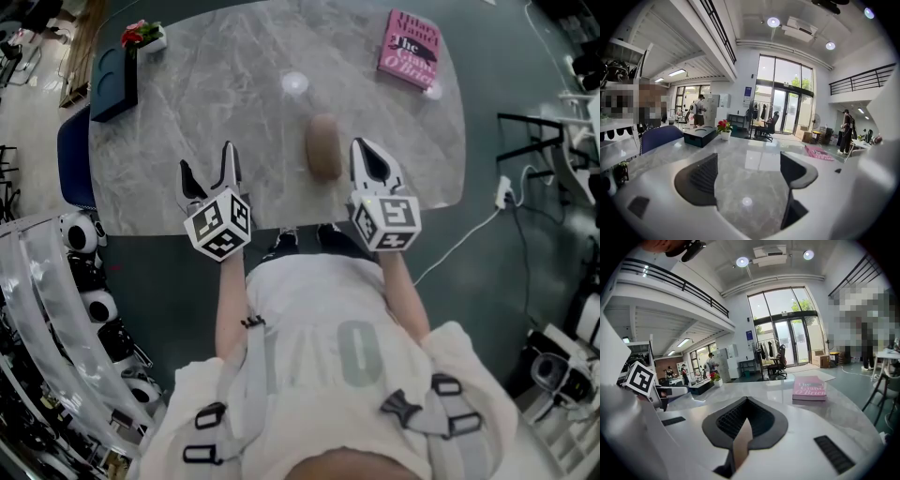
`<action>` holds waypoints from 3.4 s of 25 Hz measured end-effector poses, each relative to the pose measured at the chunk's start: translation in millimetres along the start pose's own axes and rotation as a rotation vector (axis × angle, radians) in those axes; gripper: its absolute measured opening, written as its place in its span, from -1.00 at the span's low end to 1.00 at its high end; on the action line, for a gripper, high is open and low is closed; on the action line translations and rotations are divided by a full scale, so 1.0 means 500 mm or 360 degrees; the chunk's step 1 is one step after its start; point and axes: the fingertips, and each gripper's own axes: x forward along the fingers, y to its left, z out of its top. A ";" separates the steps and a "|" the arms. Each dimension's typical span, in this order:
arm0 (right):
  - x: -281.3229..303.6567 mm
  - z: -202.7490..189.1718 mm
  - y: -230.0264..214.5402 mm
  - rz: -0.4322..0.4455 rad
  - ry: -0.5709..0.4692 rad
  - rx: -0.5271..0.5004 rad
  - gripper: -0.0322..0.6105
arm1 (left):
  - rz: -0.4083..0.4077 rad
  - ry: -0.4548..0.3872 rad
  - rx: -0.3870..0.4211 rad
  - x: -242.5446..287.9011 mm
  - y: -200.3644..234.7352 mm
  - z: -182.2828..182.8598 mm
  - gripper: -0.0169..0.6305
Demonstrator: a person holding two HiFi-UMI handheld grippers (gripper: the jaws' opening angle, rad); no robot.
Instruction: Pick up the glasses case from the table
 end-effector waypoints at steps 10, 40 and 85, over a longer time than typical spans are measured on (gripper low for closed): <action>-0.013 -0.001 -0.052 0.0005 0.0022 0.0013 -0.89 | -0.0143 0.0159 -0.0075 0.030 -0.137 -0.014 0.27; -0.002 -0.083 -0.188 0.0170 0.0224 0.0078 -0.90 | -0.0091 0.1102 0.0001 0.138 -0.458 -0.332 0.28; 0.000 -0.110 -0.174 0.0078 0.0283 0.0089 -0.90 | -0.0211 0.1198 0.0161 0.172 -0.459 -0.379 0.28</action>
